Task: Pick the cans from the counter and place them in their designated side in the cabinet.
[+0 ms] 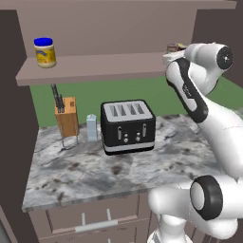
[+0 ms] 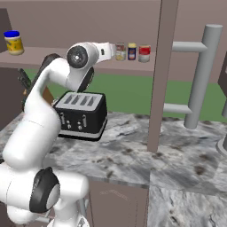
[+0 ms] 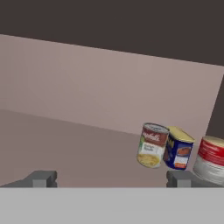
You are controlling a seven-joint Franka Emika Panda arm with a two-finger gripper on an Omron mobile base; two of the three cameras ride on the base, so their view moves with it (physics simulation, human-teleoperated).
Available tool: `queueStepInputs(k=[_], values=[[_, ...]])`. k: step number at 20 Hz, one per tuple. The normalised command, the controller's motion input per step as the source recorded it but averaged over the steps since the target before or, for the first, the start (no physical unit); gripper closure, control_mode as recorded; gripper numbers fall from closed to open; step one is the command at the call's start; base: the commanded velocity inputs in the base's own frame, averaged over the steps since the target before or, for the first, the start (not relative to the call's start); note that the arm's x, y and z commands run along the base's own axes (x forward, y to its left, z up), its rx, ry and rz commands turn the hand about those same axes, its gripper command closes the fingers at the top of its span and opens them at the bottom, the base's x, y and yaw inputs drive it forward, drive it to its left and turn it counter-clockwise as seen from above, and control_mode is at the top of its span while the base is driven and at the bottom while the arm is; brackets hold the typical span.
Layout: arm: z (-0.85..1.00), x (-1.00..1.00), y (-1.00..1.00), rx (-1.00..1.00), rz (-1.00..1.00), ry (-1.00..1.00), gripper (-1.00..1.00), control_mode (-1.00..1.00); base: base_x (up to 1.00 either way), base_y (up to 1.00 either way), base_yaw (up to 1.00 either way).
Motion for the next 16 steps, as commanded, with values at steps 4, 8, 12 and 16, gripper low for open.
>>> queueStepInputs(k=[4, 8, 12, 16], values=[[0.0, -0.74, 0.2, 0.0, 0.01, 0.0, -1.0, -1.0, 0.0, 0.0, 0.0], [-0.03, -0.76, 0.14, 0.0, 0.03, 0.0, -1.0, -1.0, 0.0, 0.0, 0.0], [-0.03, -0.74, 0.18, -0.03, 0.03, 0.04, -1.0, -1.0, 0.0, 0.0, 0.0], [-0.01, -0.69, 0.18, -0.03, 0.05, 0.08, -1.0, -1.0, 0.0, 0.0, 0.0]])
